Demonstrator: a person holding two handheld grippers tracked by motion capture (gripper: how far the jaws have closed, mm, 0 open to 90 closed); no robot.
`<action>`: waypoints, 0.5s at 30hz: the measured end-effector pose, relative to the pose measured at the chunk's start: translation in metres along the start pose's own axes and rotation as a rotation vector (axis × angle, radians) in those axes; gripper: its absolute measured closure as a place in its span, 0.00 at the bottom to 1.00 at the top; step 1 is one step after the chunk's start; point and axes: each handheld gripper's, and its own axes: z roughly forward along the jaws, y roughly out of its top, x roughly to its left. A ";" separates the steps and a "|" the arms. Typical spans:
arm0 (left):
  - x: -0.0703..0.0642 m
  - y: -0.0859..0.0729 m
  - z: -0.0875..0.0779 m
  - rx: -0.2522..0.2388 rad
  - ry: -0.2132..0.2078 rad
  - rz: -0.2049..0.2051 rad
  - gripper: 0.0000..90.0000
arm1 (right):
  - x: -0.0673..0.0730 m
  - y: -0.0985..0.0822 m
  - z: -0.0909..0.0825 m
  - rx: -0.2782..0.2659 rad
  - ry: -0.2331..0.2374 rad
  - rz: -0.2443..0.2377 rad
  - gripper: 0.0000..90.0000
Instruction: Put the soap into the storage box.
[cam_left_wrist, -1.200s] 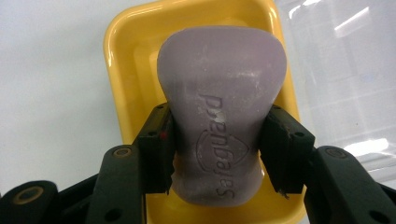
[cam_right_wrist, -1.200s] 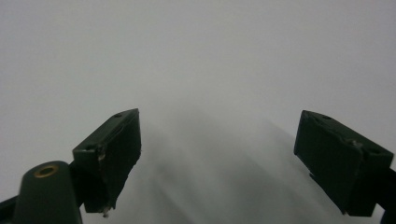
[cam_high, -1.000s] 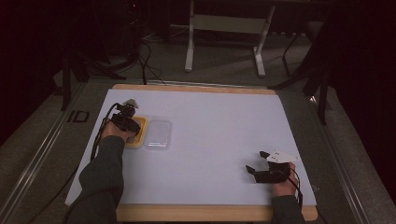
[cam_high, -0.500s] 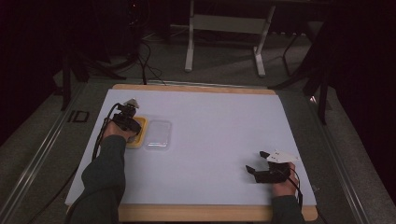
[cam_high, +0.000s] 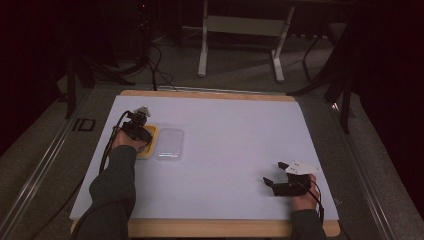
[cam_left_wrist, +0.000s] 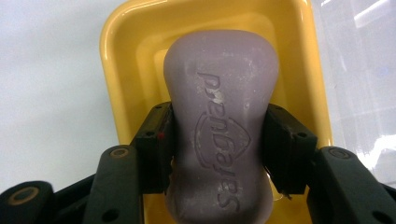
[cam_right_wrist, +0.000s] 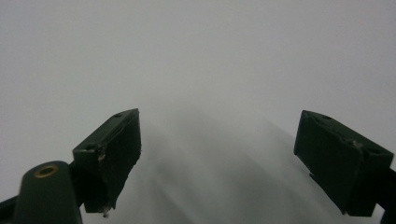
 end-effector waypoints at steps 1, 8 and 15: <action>0.000 0.000 -0.001 -0.005 -0.001 -0.002 0.52 | 0.000 0.000 0.000 0.000 0.000 0.000 0.16; -0.001 -0.002 -0.006 -0.019 0.002 0.006 0.44 | 0.000 0.000 0.000 0.000 0.000 -0.001 0.16; -0.001 -0.003 -0.012 -0.046 -0.008 0.014 0.44 | 0.000 0.000 0.000 0.001 -0.002 -0.003 0.16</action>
